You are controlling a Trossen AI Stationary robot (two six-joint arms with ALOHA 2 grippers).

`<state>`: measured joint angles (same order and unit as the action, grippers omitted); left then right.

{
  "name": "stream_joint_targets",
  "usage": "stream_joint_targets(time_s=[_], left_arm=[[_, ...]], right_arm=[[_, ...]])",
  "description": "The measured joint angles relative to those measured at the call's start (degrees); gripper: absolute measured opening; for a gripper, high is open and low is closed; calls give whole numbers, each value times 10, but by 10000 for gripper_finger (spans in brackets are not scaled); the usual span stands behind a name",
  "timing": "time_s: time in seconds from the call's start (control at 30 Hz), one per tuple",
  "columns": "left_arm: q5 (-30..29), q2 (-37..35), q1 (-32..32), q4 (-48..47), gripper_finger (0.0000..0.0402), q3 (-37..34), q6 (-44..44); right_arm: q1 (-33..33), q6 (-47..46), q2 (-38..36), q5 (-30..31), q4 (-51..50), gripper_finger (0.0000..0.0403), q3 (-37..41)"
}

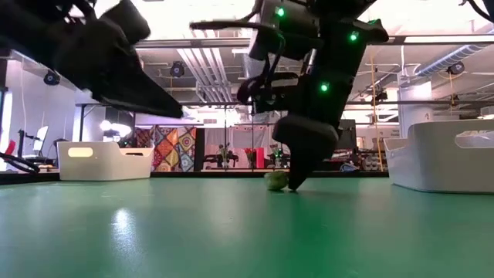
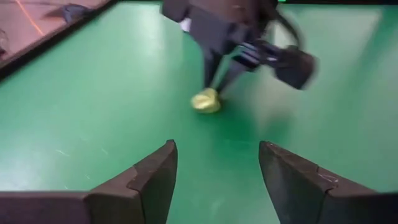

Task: Sort produce into baskets
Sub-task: Put the green chili pepper into the black bin

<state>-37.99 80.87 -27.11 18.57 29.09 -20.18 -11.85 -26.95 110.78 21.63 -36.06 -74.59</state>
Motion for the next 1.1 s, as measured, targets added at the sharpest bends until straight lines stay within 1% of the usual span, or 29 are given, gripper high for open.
stream_joint_targets(time_s=[0.1,0.23,0.4,0.47,0.6,0.67,0.8,1.0,1.1], left_arm=[[1,26,26,46,219,-14,16],[44,75,65,81,231,-12,3],[52,149,96,116,235,23,37],[53,177,101,122,235,41,53],[62,230,108,122,236,81,57],[80,253,109,125,236,102,62],[78,286,117,124,236,130,86],[72,313,144,126,236,145,97],[81,328,153,137,236,154,114]], right_arm=[[-6,0,0,-5,27,59,0],[-15,23,0,0,71,59,0],[-16,57,2,4,148,59,0],[-16,72,2,-11,161,59,0],[-28,70,-4,-36,127,59,0],[-39,58,-16,-36,92,59,0],[-65,17,-35,-36,42,59,0],[-110,-10,-42,-36,34,59,0],[-126,-17,-42,-37,33,59,0]])
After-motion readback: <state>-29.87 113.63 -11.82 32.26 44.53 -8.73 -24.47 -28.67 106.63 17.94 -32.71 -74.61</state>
